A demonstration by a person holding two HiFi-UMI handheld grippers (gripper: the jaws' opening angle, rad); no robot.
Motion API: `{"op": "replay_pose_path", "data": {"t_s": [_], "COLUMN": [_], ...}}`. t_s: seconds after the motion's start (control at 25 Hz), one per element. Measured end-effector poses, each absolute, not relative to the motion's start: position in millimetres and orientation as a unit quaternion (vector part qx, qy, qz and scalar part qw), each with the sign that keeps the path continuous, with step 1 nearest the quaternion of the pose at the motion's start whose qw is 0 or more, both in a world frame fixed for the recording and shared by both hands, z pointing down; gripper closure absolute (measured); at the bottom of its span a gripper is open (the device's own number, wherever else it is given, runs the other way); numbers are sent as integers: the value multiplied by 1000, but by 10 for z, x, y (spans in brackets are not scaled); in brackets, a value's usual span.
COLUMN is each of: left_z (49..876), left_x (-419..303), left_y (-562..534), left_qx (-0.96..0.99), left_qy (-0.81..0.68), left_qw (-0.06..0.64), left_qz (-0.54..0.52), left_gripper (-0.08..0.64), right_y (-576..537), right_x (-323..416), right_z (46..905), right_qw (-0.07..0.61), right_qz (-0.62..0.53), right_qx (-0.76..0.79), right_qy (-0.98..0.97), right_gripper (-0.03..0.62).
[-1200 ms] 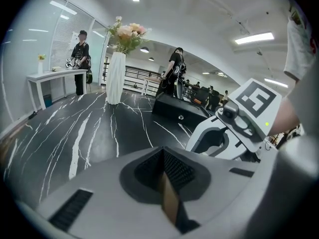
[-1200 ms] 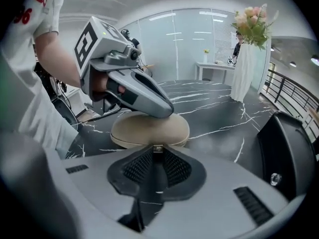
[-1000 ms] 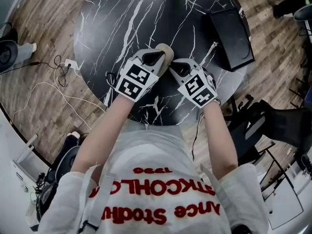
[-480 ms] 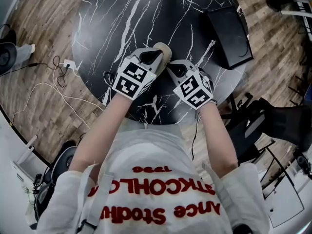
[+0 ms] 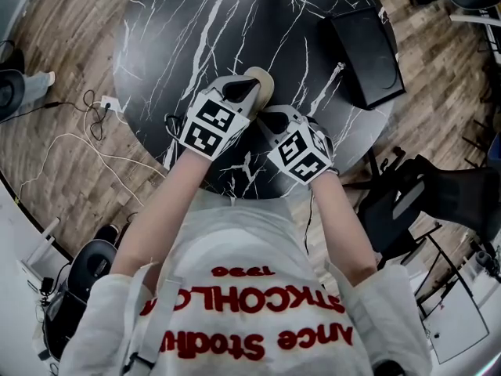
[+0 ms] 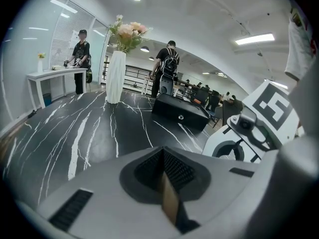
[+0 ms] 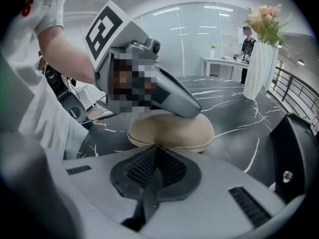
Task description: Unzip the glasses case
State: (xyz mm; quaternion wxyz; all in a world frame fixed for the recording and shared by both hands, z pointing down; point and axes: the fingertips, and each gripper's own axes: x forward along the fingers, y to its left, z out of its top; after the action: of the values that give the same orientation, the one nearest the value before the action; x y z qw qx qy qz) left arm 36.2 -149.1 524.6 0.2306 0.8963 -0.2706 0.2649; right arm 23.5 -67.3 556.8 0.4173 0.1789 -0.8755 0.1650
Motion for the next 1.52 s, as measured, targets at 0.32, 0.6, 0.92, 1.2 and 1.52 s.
{"op": "replay_pose_path", "data": {"t_s": [0.32,0.6,0.92,1.2,1.52], "left_z": [5246,5229,5233,5419,5384], "left_x": [363,376,-14,-361,-190], "left_y": [-1484,-1484,-1446,-1177,-793], "left_qx": [897,901,894,865,863], "left_qy": [-269,-256,-255,-251,-234], "left_qw": [225,238,224,326,361], "left_qz": [270,259,292,286,263], "left_gripper": [554,554,461,552,552], "right_y": [-336,-10,-445,-741,-1017], "right_x": [-90,-616,102,211,375], "right_z": [5588,5596,5499,5524,5486], "right_qw": [402,375,379,423,457], "right_qz": [179,202,223,188,137], "right_qx": [161,131,241,248,254], "right_qy": [-883,-895,-865,-851,-842], "right_gripper": [577,577,536,511,509]}}
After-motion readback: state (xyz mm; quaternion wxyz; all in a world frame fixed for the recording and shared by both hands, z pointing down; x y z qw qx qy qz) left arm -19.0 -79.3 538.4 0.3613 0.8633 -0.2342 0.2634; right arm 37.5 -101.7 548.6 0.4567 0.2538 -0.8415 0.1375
